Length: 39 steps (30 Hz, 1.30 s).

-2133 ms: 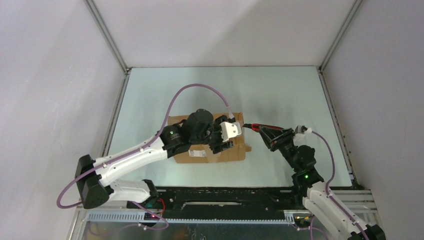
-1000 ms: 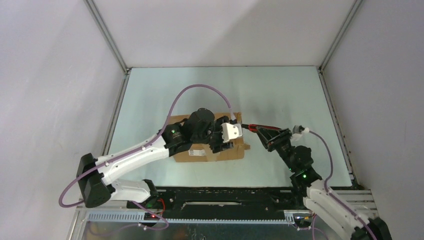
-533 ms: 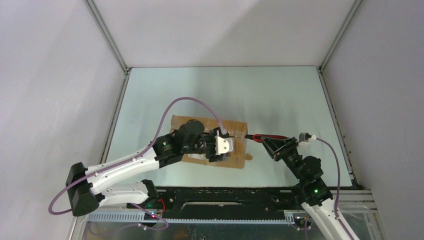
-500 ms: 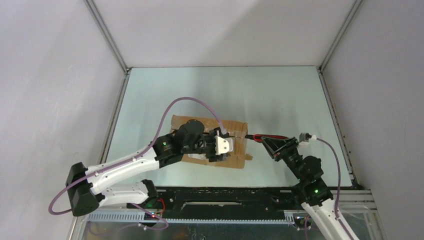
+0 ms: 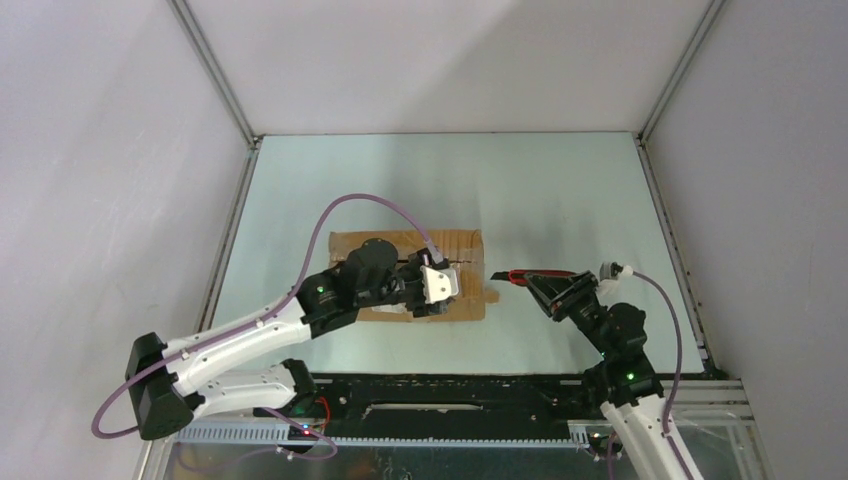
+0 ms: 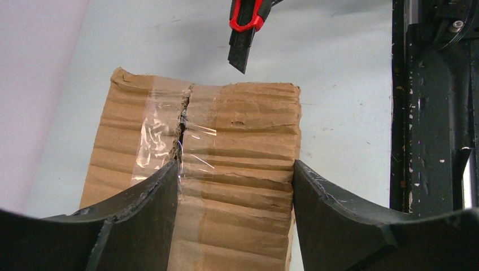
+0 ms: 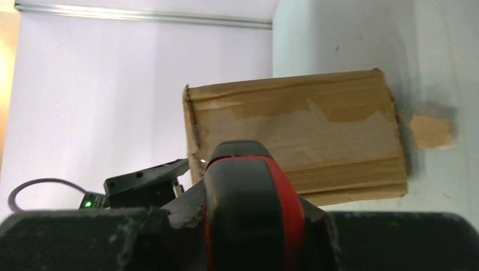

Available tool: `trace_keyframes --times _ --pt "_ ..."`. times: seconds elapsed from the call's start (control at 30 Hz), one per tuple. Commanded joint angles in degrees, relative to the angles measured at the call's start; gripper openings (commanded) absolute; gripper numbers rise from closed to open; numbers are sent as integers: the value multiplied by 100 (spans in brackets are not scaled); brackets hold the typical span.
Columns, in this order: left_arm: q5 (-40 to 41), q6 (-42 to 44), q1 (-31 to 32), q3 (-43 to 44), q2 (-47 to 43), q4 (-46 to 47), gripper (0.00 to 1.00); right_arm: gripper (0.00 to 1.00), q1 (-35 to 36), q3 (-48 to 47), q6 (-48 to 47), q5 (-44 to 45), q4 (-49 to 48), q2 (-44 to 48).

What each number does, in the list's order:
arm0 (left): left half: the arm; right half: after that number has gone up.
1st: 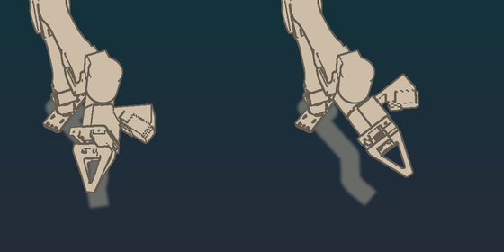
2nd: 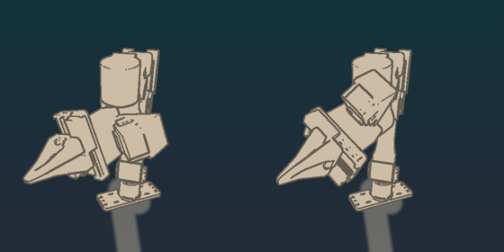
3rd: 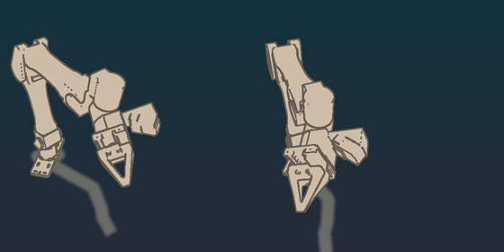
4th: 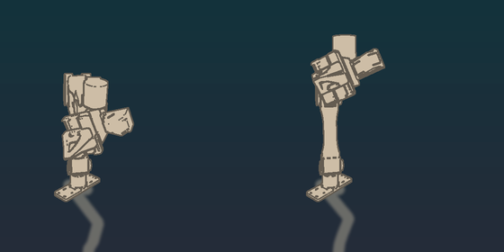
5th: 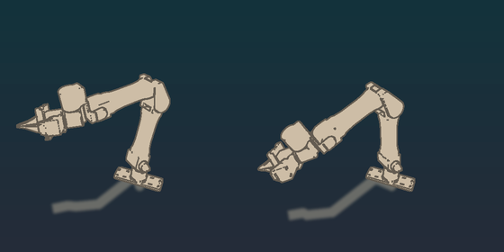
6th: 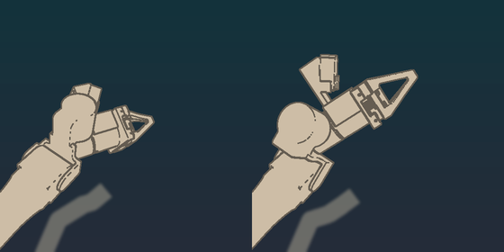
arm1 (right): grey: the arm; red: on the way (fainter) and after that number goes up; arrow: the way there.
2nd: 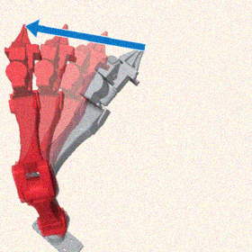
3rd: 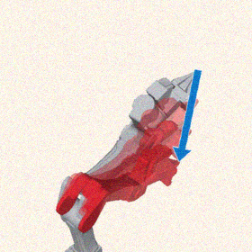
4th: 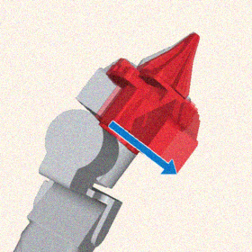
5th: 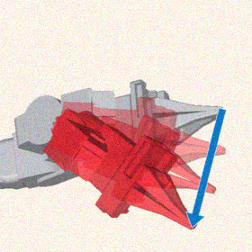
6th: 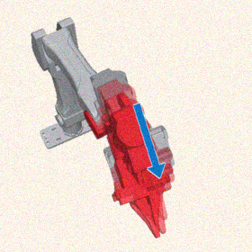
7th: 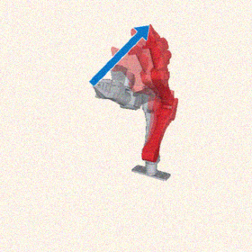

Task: Unpack the express box
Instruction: Cut the express box at the center of the board.

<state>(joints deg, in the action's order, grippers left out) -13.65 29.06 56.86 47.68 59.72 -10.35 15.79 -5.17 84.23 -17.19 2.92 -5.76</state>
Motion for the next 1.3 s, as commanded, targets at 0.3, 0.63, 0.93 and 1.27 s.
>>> trace_keyframes --times 0.3,0.63,0.93,1.27 --pt "-83 78 -17 39 29 458 0 0 790 -236 269 235 -2123 -953" --pt "-90 98 -17 81 24 428 0 0 676 -371 85 540 -1407 -393" --pt "-119 80 -12 130 23 402 0 0 836 -351 -84 664 -1984 -918" --pt "-176 54 -7 125 39 431 0 0 1112 -290 -132 830 -2413 -1318"
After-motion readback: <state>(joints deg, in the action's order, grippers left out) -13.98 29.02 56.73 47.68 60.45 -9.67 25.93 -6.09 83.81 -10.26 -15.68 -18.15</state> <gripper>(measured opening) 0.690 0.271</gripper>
